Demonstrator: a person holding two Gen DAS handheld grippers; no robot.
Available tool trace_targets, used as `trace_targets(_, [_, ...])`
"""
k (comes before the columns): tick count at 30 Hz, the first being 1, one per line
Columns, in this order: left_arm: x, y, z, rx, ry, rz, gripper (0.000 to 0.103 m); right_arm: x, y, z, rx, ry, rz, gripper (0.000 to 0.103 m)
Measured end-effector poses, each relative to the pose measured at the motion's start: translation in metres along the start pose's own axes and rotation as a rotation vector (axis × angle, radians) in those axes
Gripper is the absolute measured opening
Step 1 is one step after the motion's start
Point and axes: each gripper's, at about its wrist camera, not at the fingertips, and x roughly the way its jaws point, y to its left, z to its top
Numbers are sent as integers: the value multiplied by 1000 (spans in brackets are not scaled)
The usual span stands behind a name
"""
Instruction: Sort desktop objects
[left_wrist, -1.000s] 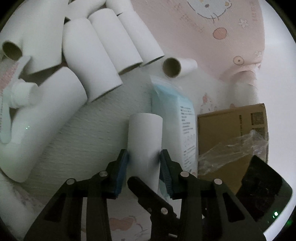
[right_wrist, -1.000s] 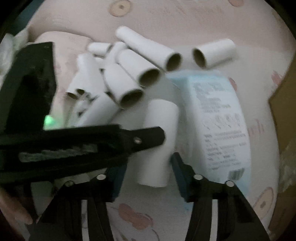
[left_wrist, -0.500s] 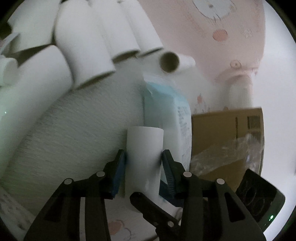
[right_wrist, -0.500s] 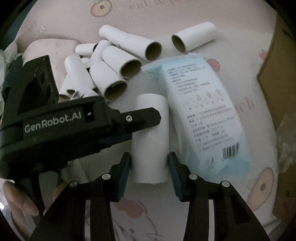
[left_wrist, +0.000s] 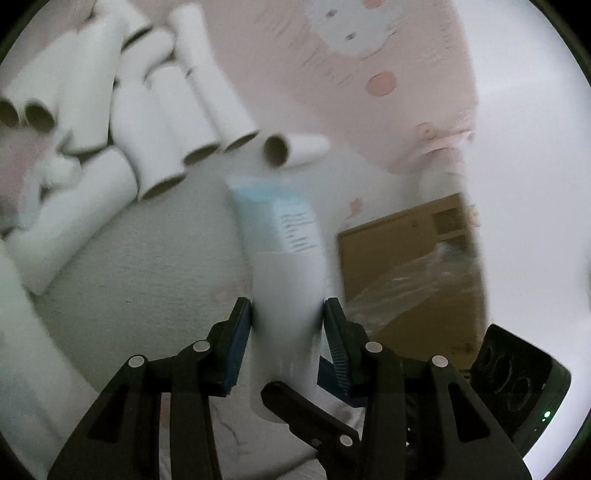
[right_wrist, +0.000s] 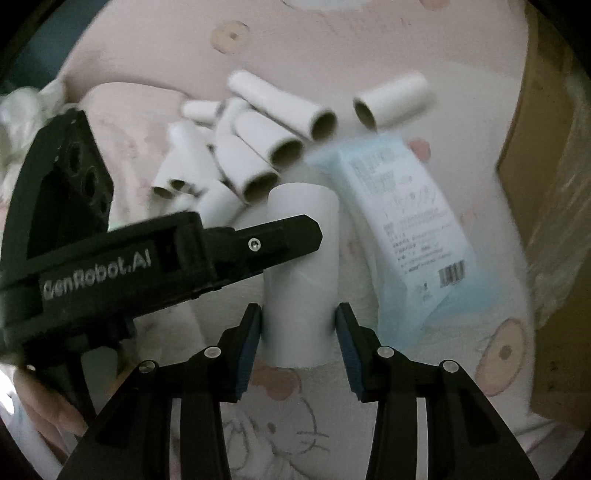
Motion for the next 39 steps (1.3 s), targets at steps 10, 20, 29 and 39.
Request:
trace_targets(10, [-55, -97, 8, 250, -121, 42, 44, -82, 15, 17, -58, -194, 75, 39])
trace_targets(20, [-51, -177, 12, 408, -126, 99, 44, -125, -3, 40, -29, -286, 105, 39])
trace_targets(29, [-28, -243, -2, 534, -118, 79, 44, -170, -39, 50, -33, -349, 44, 39])
trace_targets(39, [-1, -296, -17, 613, -56, 27, 44, -209, -80, 44, -37, -418, -29, 40])
